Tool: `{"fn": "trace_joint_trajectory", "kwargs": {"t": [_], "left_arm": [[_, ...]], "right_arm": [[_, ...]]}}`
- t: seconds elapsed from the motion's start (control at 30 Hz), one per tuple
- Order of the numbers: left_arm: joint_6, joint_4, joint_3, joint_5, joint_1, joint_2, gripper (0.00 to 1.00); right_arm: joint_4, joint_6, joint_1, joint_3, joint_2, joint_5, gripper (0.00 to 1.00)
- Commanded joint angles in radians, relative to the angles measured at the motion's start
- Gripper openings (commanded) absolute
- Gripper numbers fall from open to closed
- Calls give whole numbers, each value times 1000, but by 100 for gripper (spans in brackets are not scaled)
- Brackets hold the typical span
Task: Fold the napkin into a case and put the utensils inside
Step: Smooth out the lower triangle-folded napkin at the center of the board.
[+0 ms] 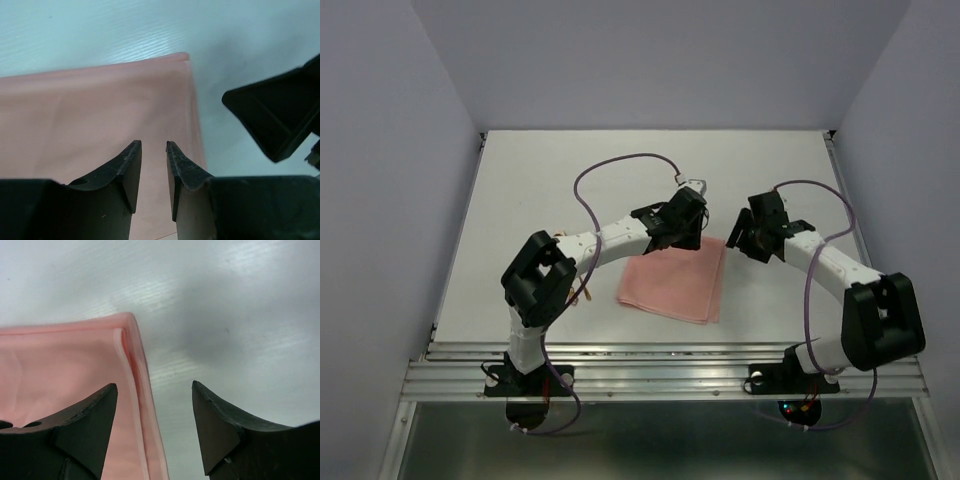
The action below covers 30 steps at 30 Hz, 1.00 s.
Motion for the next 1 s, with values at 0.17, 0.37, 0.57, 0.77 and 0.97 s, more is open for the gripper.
{"fn": "trace_joint_trajectory", "kwargs": {"t": [0.17,0.37,0.57,0.77,0.97], "left_arm": [[10,-18,-112,-1,49,-128,47],[10,-17,-100,14,52,-114,48],[22,-29,-42,39,52,-68,48],[30,-37,-35,53,52,-47,48],[31,-41,-20,48,52,-21,48]], "right_arm": [[125,-154,-3,156,282,-57,67],[206,-160,-3,148,359,-89,54],[234,-160,-3,149,397,-89,35],[254,-162,-3,165,419,-135,9],[262,-152,-3,156,396,-202,1]]}}
